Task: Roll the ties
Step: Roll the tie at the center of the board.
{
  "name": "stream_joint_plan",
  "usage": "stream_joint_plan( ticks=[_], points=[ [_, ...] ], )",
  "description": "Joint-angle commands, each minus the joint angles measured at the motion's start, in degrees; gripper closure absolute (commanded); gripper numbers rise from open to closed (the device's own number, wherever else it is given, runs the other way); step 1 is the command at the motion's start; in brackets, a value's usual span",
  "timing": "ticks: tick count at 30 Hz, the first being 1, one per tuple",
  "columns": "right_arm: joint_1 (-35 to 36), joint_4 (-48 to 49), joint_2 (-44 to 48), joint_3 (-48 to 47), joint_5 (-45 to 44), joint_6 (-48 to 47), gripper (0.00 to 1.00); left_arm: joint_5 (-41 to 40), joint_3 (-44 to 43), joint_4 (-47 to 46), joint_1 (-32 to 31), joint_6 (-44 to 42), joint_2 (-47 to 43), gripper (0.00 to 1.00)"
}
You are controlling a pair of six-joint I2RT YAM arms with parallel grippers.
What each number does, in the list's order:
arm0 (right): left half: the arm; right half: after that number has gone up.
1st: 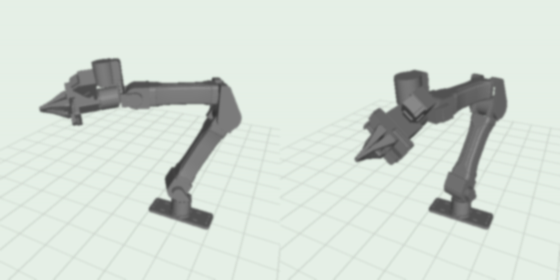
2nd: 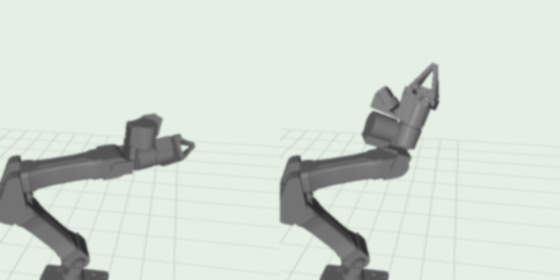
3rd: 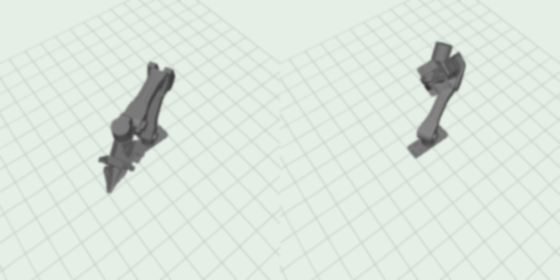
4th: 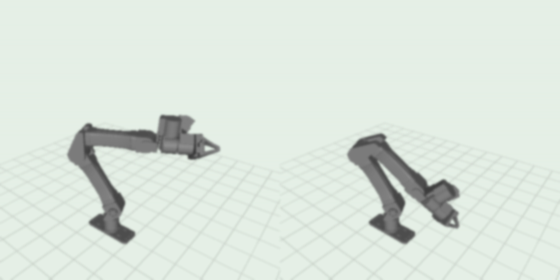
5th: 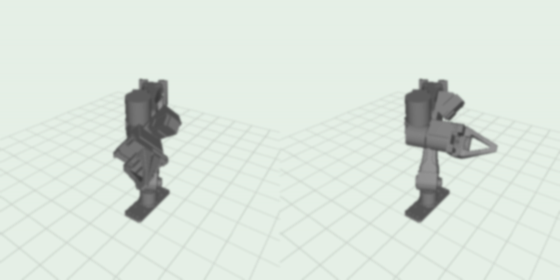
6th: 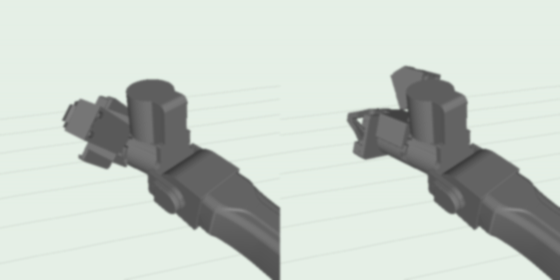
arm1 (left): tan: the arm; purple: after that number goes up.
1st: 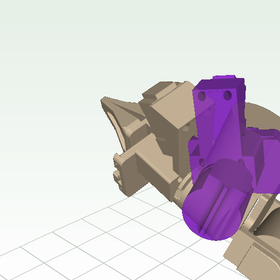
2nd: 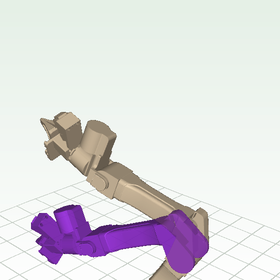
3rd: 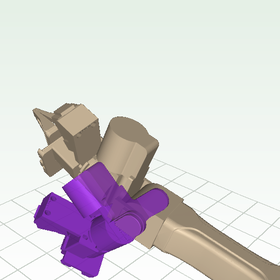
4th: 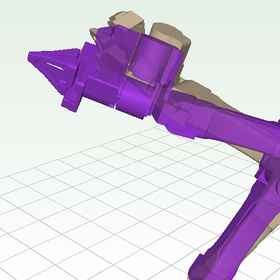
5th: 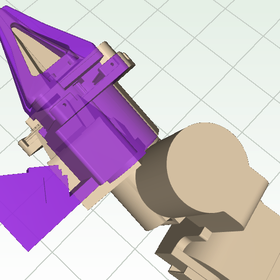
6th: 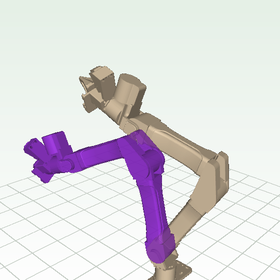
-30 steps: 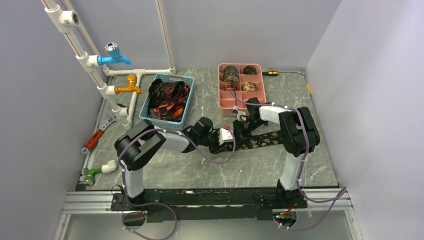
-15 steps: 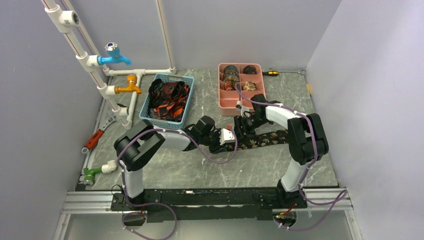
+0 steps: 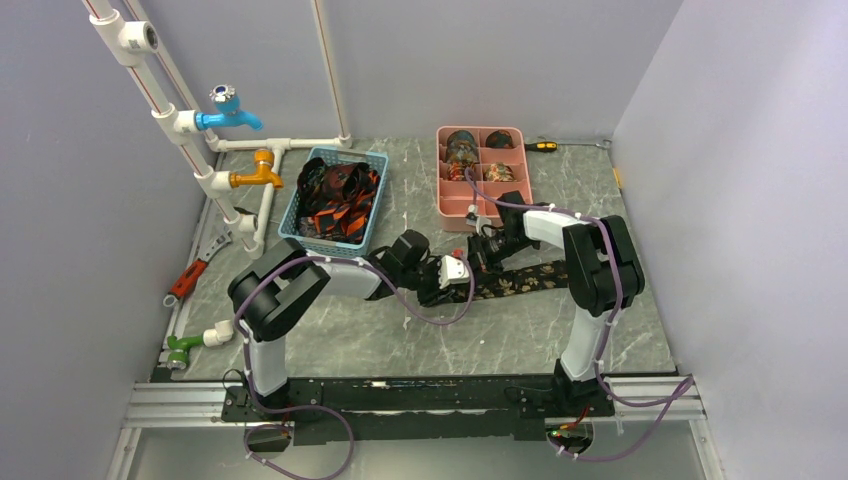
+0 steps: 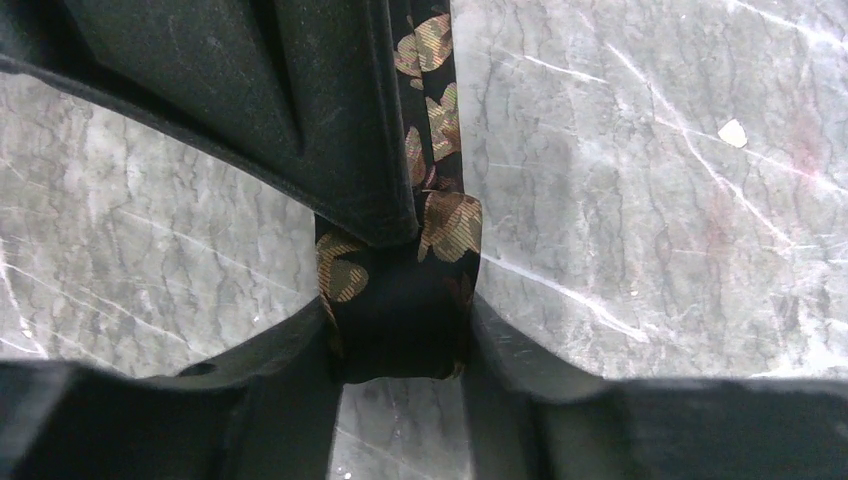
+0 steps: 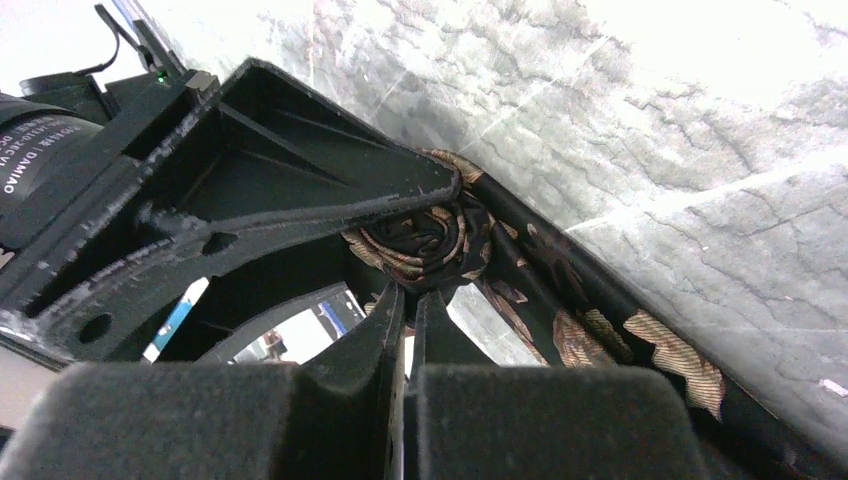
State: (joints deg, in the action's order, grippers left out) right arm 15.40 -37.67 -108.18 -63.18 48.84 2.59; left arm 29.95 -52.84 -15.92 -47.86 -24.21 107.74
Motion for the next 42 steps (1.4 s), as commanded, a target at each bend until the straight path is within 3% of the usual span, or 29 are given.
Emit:
stream_joint_plan(
  ticks=[1,3,7,13,18,23,25,27,31,32,36,42],
  points=[
    [0.49,3.19,-2.4,0.12,-9.43,-5.57,1.0,-0.45,3.85,5.9,0.51,-0.25,1.21,0.45],
    [0.53,3.29,-2.49,0.85,-11.45,-7.14,1.0,0.43,5.4,2.29,0.79,0.41,-0.25,0.29],
    [0.49,4.61,-2.04,2.6,-14.38,-8.61,1.0,0.95,5.29,-3.46,0.6,2.38,-0.74,0.15],
    [-0.05,5.35,-3.56,2.42,-17.31,-9.21,1.0,-2.89,2.17,-10.78,-0.23,5.14,2.85,0.11],
    [-0.35,4.95,-4.04,1.86,-18.94,-8.9,1.0,-1.3,-0.79,-13.14,-0.57,6.44,6.7,0.25],
    [-0.19,5.72,-4.01,1.94,-16.75,-7.32,1.0,-1.27,0.31,-11.53,-0.81,5.55,7.14,0.58],
    [-0.22,5.38,-3.25,1.73,-14.35,-6.44,1.0,-1.73,1.7,-9.12,-0.75,4.27,5.78,0.66],
    [-0.46,4.47,-1.34,1.7,-12.74,-5.5,0.95,-2.51,3.37,-6.53,-0.82,2.85,3.98,0.69],
    [-1.37,2.8,3.97,1.94,-9.25,-2.7,0.6,-5.01,4.6,-0.15,-0.82,2.66,1.96,0.7],
    [-1.39,2.47,5.2,2.0,-8.26,-1.53,0.56,-5.75,4.63,0.6,-0.82,2.93,1.7,0.7],
    [-1.48,1.76,7.55,2.51,-6.38,0.12,0.53,-7.39,4.45,2.12,-1.22,3.37,1.6,0.69],
    [-7.34,0.73,6.28,2.14,-9.45,-0.76,0.62,-6.33,4.39,3.01,-1.47,1.81,1.5,0.71]
  ],
)
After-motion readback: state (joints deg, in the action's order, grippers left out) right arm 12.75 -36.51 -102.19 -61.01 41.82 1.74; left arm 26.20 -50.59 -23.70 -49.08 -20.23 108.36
